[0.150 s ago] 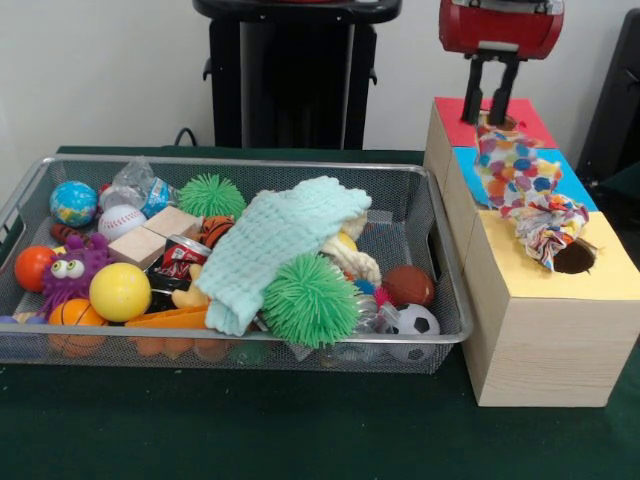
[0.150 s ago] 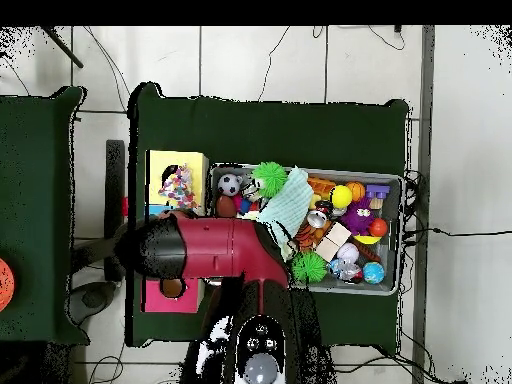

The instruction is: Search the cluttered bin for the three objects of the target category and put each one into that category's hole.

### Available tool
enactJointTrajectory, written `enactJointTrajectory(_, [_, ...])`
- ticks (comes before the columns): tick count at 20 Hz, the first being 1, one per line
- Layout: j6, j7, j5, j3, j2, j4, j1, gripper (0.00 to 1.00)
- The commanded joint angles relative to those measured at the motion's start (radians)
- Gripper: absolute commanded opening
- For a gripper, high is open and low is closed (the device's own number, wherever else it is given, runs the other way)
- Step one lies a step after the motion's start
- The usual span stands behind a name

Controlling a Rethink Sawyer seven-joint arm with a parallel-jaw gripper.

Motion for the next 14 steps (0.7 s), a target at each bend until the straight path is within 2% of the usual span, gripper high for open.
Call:
enactJointTrajectory(1, [-0.054,0.177,0.031,0.038,0.053,-0.021,-0.009,1.00])
enactJointTrajectory(6, [-0.071,0.172,0.025,0.035,0.057,-0.032,-0.002,1.00])
enactJointTrajectory(9, [-0.050,0.179,0.052,0.048,0.060,-0.049,-0.010,1.00])
enactJointTrajectory(14, [-0.054,0.205,0.053,0.028,0.071,-0.061,0.015,1.00])
